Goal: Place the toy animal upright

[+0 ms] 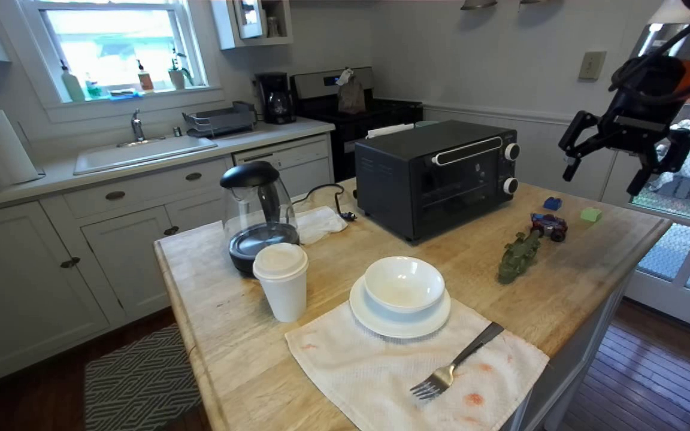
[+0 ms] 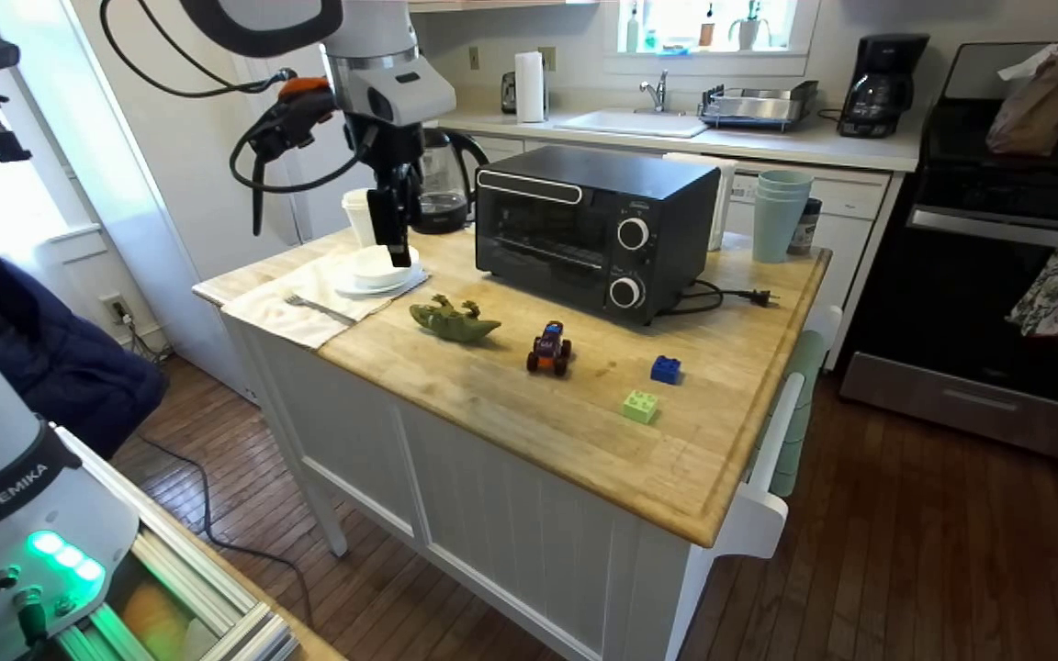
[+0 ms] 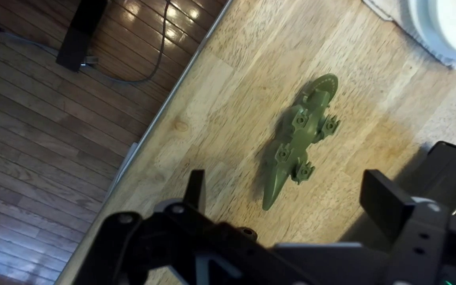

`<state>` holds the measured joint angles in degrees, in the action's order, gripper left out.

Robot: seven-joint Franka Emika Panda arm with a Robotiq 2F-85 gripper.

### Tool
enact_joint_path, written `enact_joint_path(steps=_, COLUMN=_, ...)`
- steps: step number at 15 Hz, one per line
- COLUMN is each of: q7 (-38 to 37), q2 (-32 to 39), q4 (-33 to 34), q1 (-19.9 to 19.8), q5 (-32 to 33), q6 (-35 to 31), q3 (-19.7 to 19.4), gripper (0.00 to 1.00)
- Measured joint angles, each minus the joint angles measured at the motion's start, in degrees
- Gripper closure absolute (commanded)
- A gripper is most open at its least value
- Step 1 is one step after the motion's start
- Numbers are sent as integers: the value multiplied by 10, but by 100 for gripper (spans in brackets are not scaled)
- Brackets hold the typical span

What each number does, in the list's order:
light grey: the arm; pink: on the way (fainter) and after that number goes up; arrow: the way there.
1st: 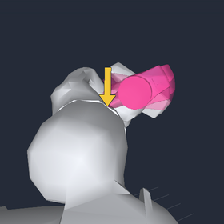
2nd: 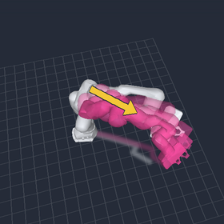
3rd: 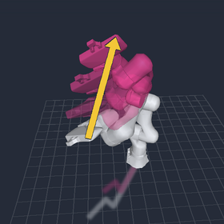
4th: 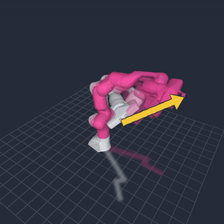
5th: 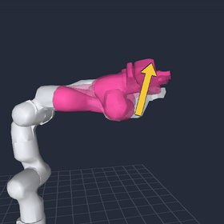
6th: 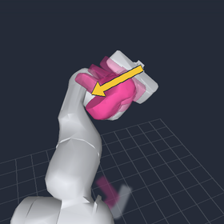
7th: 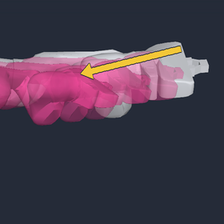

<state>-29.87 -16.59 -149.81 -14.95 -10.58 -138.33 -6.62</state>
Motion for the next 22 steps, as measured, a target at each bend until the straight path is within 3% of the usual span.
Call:
enact_joint_path(steps=6, q7=2, q2=72, q4=2, q1=5, q5=10, q6=-103, q3=1, gripper=0)
enact_joint_path(steps=12, q7=8, q2=145, q4=21, q1=24, q5=7, q6=-161, q3=1, gripper=0)
enact_joint_path(steps=22, q7=50, q2=228, q4=69, q1=50, q5=-30, q6=-177, q3=1, gripper=0)
